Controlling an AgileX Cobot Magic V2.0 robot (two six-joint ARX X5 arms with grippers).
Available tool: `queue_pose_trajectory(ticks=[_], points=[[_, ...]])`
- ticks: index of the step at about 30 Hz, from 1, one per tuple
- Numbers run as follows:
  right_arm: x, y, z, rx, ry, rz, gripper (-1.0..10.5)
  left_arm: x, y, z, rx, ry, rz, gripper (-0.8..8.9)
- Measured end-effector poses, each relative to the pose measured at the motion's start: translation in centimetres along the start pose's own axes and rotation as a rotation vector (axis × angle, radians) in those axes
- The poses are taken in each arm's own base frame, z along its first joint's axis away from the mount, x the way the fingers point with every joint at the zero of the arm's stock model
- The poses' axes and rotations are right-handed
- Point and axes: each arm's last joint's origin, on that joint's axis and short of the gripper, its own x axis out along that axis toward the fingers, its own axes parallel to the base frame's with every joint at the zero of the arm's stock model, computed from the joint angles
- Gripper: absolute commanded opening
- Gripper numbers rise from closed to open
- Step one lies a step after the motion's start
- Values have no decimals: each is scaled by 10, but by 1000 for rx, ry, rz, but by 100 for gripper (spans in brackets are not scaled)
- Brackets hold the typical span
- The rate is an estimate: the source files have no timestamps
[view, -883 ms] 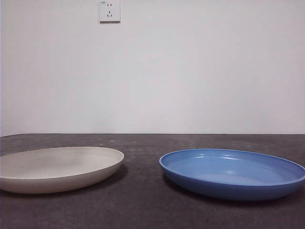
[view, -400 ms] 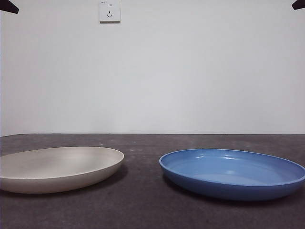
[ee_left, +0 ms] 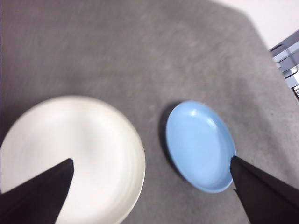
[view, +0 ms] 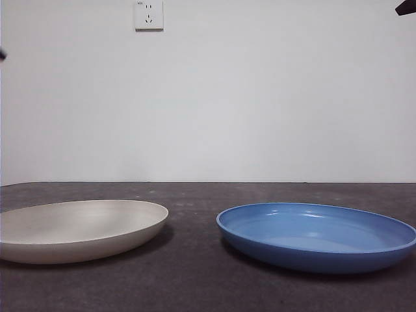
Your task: Pick up the white plate, put it on the blue plate, put it on desk
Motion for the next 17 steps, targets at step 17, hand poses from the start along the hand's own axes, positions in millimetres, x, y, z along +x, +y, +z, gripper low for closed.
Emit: queue_pose_trajectory(ticks=[17], points=[[0,1,-2,18,23,26,567,78,89,13,-179,305,208,653]])
